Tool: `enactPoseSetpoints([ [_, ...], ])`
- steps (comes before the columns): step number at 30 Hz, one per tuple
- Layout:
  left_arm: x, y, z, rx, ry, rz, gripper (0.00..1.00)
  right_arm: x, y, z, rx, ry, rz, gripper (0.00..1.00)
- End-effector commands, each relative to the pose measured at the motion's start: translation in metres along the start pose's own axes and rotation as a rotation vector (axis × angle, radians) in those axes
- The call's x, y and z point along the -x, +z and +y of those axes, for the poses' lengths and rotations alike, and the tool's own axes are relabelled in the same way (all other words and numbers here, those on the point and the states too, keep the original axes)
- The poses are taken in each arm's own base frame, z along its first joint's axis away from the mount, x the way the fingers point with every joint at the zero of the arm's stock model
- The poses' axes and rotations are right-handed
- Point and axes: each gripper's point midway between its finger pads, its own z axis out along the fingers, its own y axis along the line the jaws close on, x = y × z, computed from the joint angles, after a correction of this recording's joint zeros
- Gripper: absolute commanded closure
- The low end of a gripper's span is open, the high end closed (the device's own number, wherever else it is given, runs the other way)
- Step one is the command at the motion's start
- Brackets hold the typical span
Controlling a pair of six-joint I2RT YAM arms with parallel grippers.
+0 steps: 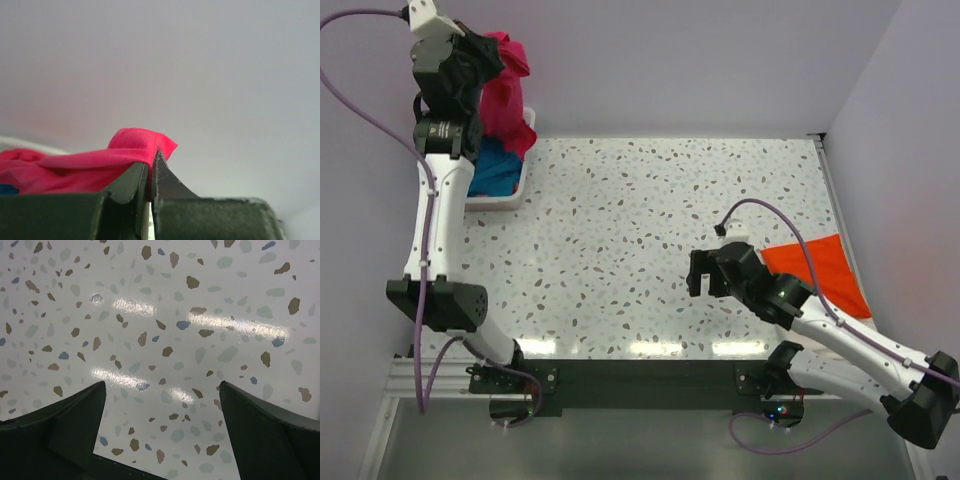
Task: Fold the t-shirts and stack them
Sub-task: Grab the tshirt from the pile, then move the tshirt to the center of the board
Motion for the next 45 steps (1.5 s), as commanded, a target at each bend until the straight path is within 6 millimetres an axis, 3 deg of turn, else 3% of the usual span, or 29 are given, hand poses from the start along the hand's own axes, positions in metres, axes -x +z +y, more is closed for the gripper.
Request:
enactPoseSetpoints([
  [1,0.071,-0.073,-0.086,-0.26,0.002,-0.148,1.0,0.021,-0.007,-0.005,-0.02,0.008,-0.094,0.01],
  [4,0.074,-0.112,-0.116,-0.357,-0.022,-0.144,1.0,0.025,-0.011,-0.009,-0.032,0.013,-0.122,0.01],
  [8,0.065,-0.146,-0.133,-0.443,-0.051,-0.106,1.0,0.027,-0.014,-0.013,-0.041,0.027,-0.144,0.01],
  [9,0.044,-0.148,-0.136,-0.468,-0.052,-0.055,1.0,0.028,-0.015,-0.014,-0.048,0.028,-0.15,0.01],
  [11,0.023,-0.157,-0.145,-0.509,-0.064,0.004,1.0,0.03,-0.016,-0.016,-0.057,0.033,-0.159,0.01],
  [12,-0.003,-0.154,-0.143,-0.513,-0.06,0.064,1.0,0.03,-0.016,-0.018,-0.069,0.034,-0.163,0.01],
  [15,-0.051,-0.161,-0.156,-0.556,-0.06,0.172,1.0,0.033,-0.018,-0.021,-0.084,0.044,-0.173,0.01],
  [18,-0.082,-0.17,-0.179,-0.604,-0.064,0.235,1.0,0.033,-0.017,-0.022,-0.092,0.062,-0.176,0.01],
  [20,-0.1,-0.174,-0.193,-0.63,-0.055,0.289,1.0,0.03,-0.015,-0.02,-0.084,0.075,-0.173,0.01],
  [21,-0.099,-0.173,-0.199,-0.64,-0.056,0.294,1.0,0.032,-0.014,-0.018,-0.077,0.083,-0.178,0.01],
  [27,-0.141,-0.155,-0.208,-0.633,-0.037,0.389,1.0,0.025,0.0,-0.002,-0.003,0.078,-0.157,0.01],
  [29,-0.143,-0.155,-0.211,-0.645,-0.042,0.393,1.0,0.019,0.01,0.004,0.022,0.04,-0.138,0.01],
  [30,-0.145,-0.155,-0.211,-0.648,-0.045,0.4,1.0,0.03,0.013,0.015,0.065,0.038,-0.178,0.02],
  [32,-0.145,-0.156,-0.211,-0.654,-0.045,0.399,1.0,0.025,0.032,0.024,0.086,-0.019,-0.153,0.04],
  [35,-0.141,-0.161,-0.206,-0.644,-0.038,0.391,1.0,0.039,0.054,0.047,0.138,-0.048,-0.179,0.07],
  [36,-0.14,-0.163,-0.203,-0.635,-0.034,0.387,1.0,0.028,0.074,0.051,0.128,-0.069,-0.127,0.08],
  [39,-0.133,-0.169,-0.198,-0.625,-0.018,0.38,1.0,0.028,0.102,0.078,0.21,-0.067,-0.124,0.14],
  [42,-0.128,-0.174,-0.194,-0.618,-0.002,0.378,1.0,0.013,0.122,0.095,0.29,-0.075,-0.087,0.18],
  [45,-0.127,-0.178,-0.188,-0.608,0.016,0.379,1.0,0.007,0.128,0.105,0.337,-0.057,-0.075,0.18],
])
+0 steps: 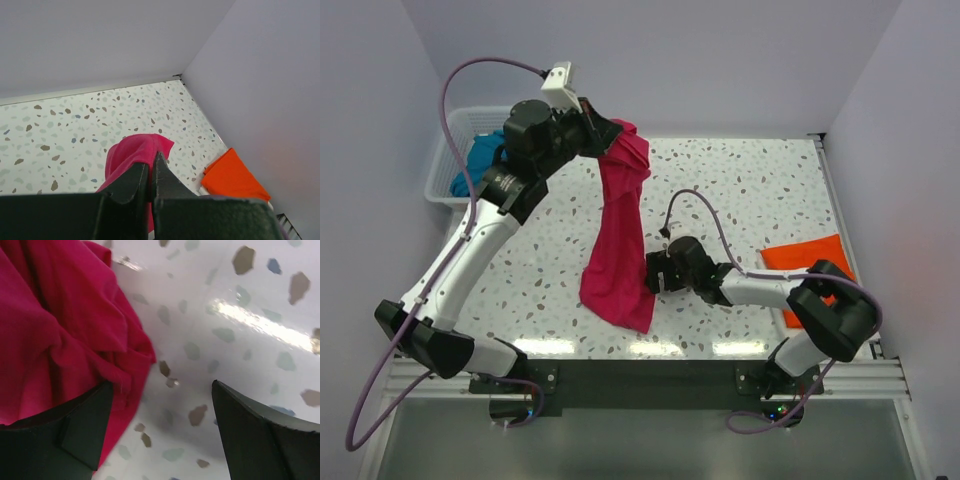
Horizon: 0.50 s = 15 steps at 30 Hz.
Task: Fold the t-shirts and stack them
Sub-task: Move the tshirt to the center of the board, then flatten the tshirt out
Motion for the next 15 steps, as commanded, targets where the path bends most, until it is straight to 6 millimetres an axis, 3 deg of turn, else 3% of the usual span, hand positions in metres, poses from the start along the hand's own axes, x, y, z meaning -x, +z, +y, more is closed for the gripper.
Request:
enactPoseSetpoints([
  [1,0.027,-0.022,-0.01,-0.015,0.048,-0.078,1.0,0.049,0.004,0.042,0.179,0.026,-0.171,0.18],
  [6,0.027,-0.028,-0.01,-0.012,0.055,-0.077,1.0,0.045,0.001,0.038,0.17,0.046,-0.176,0.21],
  [11,0.029,-0.031,-0.013,-0.023,0.057,-0.083,1.0,0.058,-0.027,0.036,0.182,0.055,-0.253,0.23],
  [15,0.026,-0.03,-0.013,-0.029,0.054,-0.077,1.0,0.059,-0.026,0.044,0.215,0.023,-0.239,0.25],
])
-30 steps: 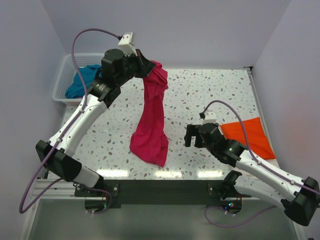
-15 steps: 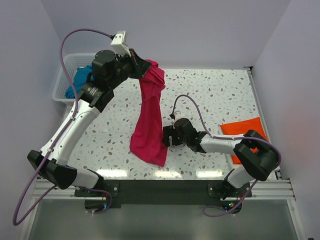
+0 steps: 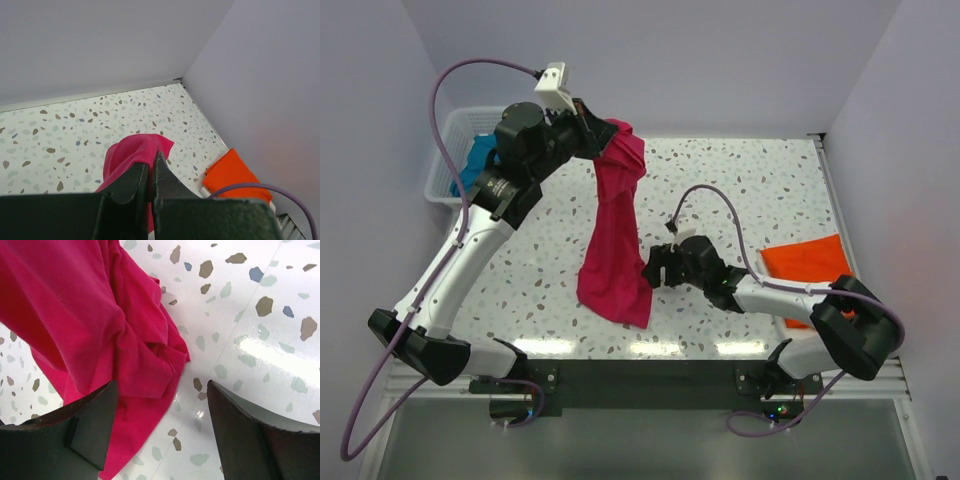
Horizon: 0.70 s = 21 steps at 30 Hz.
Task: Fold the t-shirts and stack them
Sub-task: Flatten the tshirt out
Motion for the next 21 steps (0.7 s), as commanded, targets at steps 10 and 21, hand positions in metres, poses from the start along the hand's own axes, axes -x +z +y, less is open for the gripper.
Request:
enactPoseSetpoints([
  [10,0.016,-0.014,-0.006,-0.017,0.031,-0.049,1.0,-0.002,0.038,0.016,0.059,-0.051,0.017,0.34],
  [21,0.017,-0.016,-0.002,0.009,0.044,-0.052,1.0,0.011,0.045,0.028,0.086,-0.041,-0.015,0.62],
])
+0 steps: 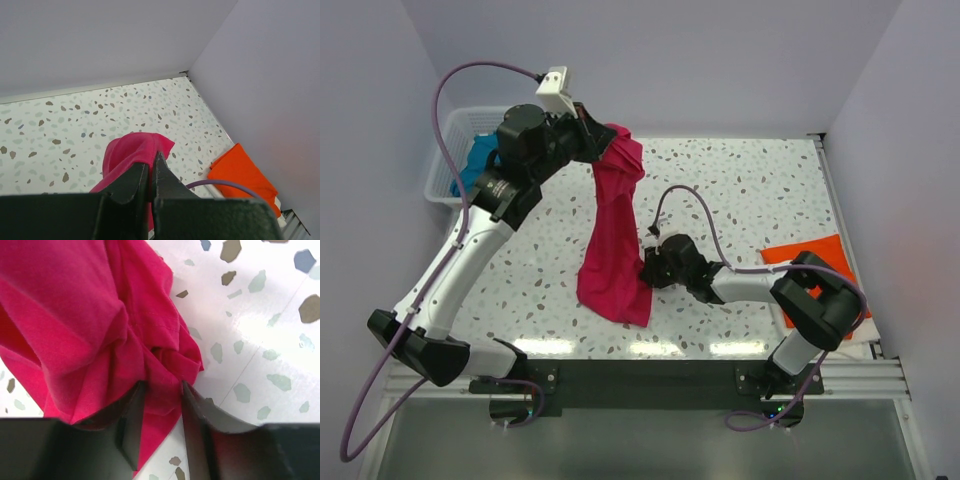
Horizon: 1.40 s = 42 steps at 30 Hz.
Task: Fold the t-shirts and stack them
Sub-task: Flatten the tshirt out
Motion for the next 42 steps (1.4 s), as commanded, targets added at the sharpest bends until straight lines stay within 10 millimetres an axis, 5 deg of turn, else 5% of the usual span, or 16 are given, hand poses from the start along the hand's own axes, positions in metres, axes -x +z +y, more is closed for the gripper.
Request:
enactPoseSetpoints([
  [1,0.026,-0.015,-0.007,-0.01,0.036,-0.083,1.0,0.039,0.001,0.023,0.065,-0.006,-0.121,0.74],
  [4,0.029,-0.016,-0.004,0.006,0.039,-0.095,1.0,0.043,-0.005,0.022,0.054,0.0,-0.13,1.0],
  [8,0.043,-0.025,0.018,0.118,0.048,-0.15,1.0,0.054,-0.027,0.015,-0.011,-0.002,-0.145,1.0],
  [14,0.076,-0.061,0.09,0.318,-0.033,-0.262,1.0,0.102,-0.107,0.027,-0.015,-0.015,-0.264,1.0],
  [15,0.084,-0.069,0.105,0.358,-0.043,-0.29,1.0,0.124,-0.129,0.041,0.034,-0.018,-0.325,1.0],
  [21,0.139,-0.091,0.133,0.457,-0.03,-0.447,1.0,0.151,-0.181,0.111,0.249,-0.033,-0.346,1.0],
  [26,0.198,-0.07,0.141,0.442,-0.016,-0.533,1.0,0.146,-0.177,0.18,0.319,-0.145,-0.283,1.0],
  [28,0.223,-0.051,0.139,0.402,-0.012,-0.563,1.0,0.166,-0.182,0.198,0.32,-0.169,-0.314,1.0],
  [30,0.252,-0.04,0.114,0.284,-0.003,-0.605,1.0,0.177,-0.177,0.204,0.277,-0.185,-0.325,1.0],
  [31,0.241,-0.006,0.132,0.266,-0.022,-0.558,1.0,0.183,-0.173,0.198,0.23,-0.182,-0.34,1.0],
  [33,0.247,0.018,0.106,0.111,-0.03,-0.557,1.0,0.197,-0.167,0.173,0.071,-0.181,-0.371,1.0],
  [34,0.227,0.053,0.119,0.09,-0.048,-0.506,1.0,0.2,-0.166,0.164,0.031,-0.181,-0.372,1.0],
  [36,0.199,0.094,0.093,-0.009,-0.03,-0.451,1.0,0.199,-0.163,0.132,-0.059,-0.144,-0.346,1.0],
  [39,0.115,0.168,0.074,-0.073,-0.007,-0.292,1.0,0.189,-0.161,0.07,-0.16,-0.022,-0.307,1.0],
  [41,0.042,0.214,0.056,-0.126,-0.016,-0.168,1.0,0.177,-0.161,0.038,-0.201,0.051,-0.282,1.0],
  [42,-0.011,0.241,0.067,-0.115,-0.035,-0.078,0.97,0.156,-0.161,0.023,-0.228,0.06,-0.251,1.0],
])
